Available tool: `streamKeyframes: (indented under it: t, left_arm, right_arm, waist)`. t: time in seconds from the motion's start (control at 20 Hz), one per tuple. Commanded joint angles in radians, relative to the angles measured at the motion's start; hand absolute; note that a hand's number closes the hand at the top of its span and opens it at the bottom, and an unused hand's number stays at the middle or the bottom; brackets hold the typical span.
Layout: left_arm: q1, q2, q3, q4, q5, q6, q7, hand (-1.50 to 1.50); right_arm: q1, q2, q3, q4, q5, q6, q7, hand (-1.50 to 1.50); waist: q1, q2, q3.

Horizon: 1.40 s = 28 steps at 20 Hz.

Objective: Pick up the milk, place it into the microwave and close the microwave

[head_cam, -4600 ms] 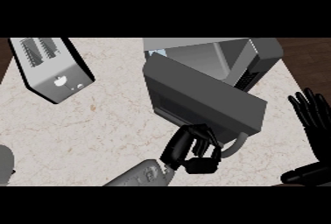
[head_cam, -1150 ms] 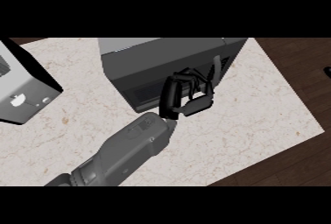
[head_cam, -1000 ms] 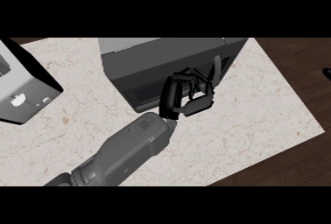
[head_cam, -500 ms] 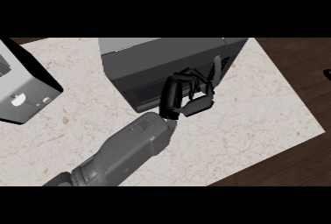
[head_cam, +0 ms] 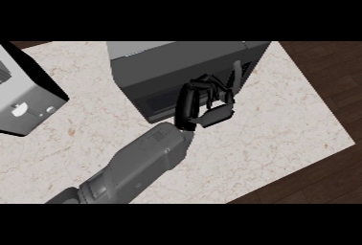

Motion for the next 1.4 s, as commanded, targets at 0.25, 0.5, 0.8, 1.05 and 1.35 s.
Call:
streamKeyframes:
  t: [0.25,0.5,0.8,1.05,1.35]
  left_arm:
    - [-0.088,0.001,-0.021,0.159,-0.008,0.009,0.059,1.5]
    - [-0.059,0.001,-0.032,0.186,0.026,0.053,0.091,1.5]
    - [-0.045,0.001,-0.041,0.214,0.056,0.11,0.098,1.5]
    - [-0.012,0.006,-0.041,0.22,0.099,0.089,0.095,1.5]
    - [-0.018,0.001,-0.06,0.219,0.132,0.063,0.093,-1.5]
  right_arm:
    - [-0.013,-0.003,0.012,-0.005,-0.063,0.027,0.002,-1.5]
    - [-0.002,-0.029,0.019,-0.009,-0.104,0.062,0.016,-1.5]
    - [0.003,-0.061,0.0,-0.022,-0.124,0.061,0.029,-1.5]
    - [0.041,-0.072,-0.018,-0.043,-0.149,0.057,0.032,-1.5]
    - [0.069,-0.081,-0.026,-0.064,-0.164,0.036,0.044,-1.5]
  waist:
    - [0.0,0.01,0.004]
    - [0.014,0.006,0.002]
    - [0.055,-0.006,-0.001]
    - [0.077,-0.012,-0.003]
    - [0.094,-0.012,-0.004]
